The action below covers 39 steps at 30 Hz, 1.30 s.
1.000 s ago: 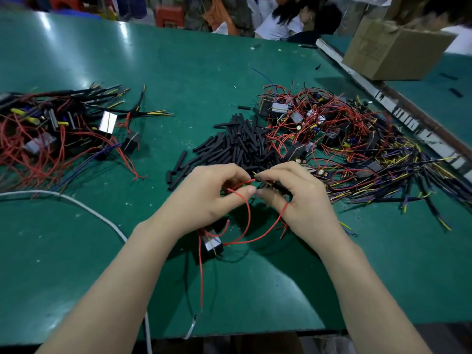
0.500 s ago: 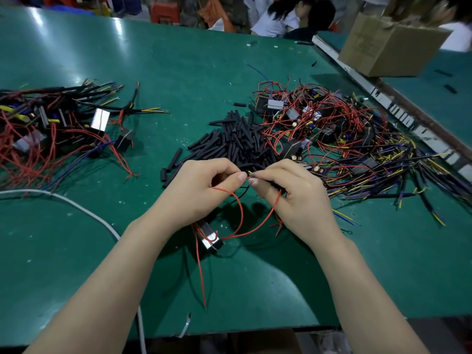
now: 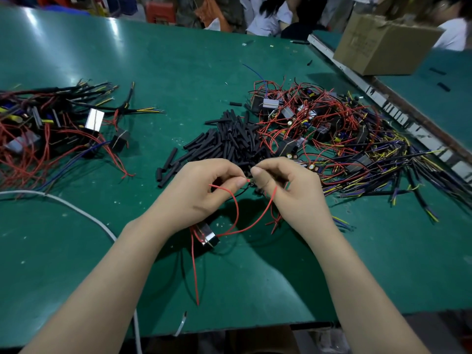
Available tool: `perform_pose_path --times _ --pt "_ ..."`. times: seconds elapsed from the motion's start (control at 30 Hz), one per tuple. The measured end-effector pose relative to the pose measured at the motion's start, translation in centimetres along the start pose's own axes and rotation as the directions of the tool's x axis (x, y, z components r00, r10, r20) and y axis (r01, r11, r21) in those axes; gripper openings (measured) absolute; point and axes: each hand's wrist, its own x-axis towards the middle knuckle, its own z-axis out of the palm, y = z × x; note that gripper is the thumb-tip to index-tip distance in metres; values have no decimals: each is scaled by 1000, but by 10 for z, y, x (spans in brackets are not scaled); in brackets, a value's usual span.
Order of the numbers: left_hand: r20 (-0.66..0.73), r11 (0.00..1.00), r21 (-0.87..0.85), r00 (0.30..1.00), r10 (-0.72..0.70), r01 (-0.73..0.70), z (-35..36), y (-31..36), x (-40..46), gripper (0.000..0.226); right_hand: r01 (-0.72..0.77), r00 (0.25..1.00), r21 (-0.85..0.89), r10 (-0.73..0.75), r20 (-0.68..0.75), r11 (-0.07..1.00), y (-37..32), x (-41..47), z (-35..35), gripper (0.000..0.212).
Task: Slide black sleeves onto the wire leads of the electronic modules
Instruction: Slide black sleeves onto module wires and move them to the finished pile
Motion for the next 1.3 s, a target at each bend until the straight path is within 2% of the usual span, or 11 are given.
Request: perform_pose_path --times 0.1,0.2,0.33,0.53,0.67,0.8,0.9,1.03,1.17,1.23,1.3 --pt "-13 996 -37 996 -84 84 0 -1 0 7 187 980 -83 -192 -51 979 4 1 0 8" --pt "-43 980 -82 982 -184 180 -1 -4 -1 8 303 951 -137 -309 -22 943 6 0 0 8" --pt "-61 959 -136 964 -257 247 -2 -5 1 11 339 938 -178 -347 -20 924 8 -1 3 12" --pt "12 927 -237 955 -295 290 -2 -5 1 14 344 932 -189 -359 -53 920 7 0 1 17" --pt "16 939 -236 967 -253 250 -2 -5 1 14 322 938 -208 -341 -60 923 6 0 3 19" --pt "4 978 -183 995 -104 103 -3 -2 0 10 236 971 -113 -239 -17 965 3 0 2 17" --pt "-54 998 -66 999 3 -7 -4 -3 1 9 175 983 -43 -172 57 984 0 0 1 20" --pt "-88 990 93 989 118 -110 -5 -9 2 12 111 975 -75 -93 202 991 -3 -1 1 22" --pt "-101 982 143 986 136 -121 -3 -10 2 20 101 961 28 -105 255 995 -7 -1 -3 10" --pt "-116 985 128 984 131 -116 -1 -10 2 20 114 967 22 -116 226 993 -6 -2 -3 3" --pt "-131 994 59 986 101 -93 0 -9 2 14 134 979 -18 -130 157 991 -4 -3 -3 11"
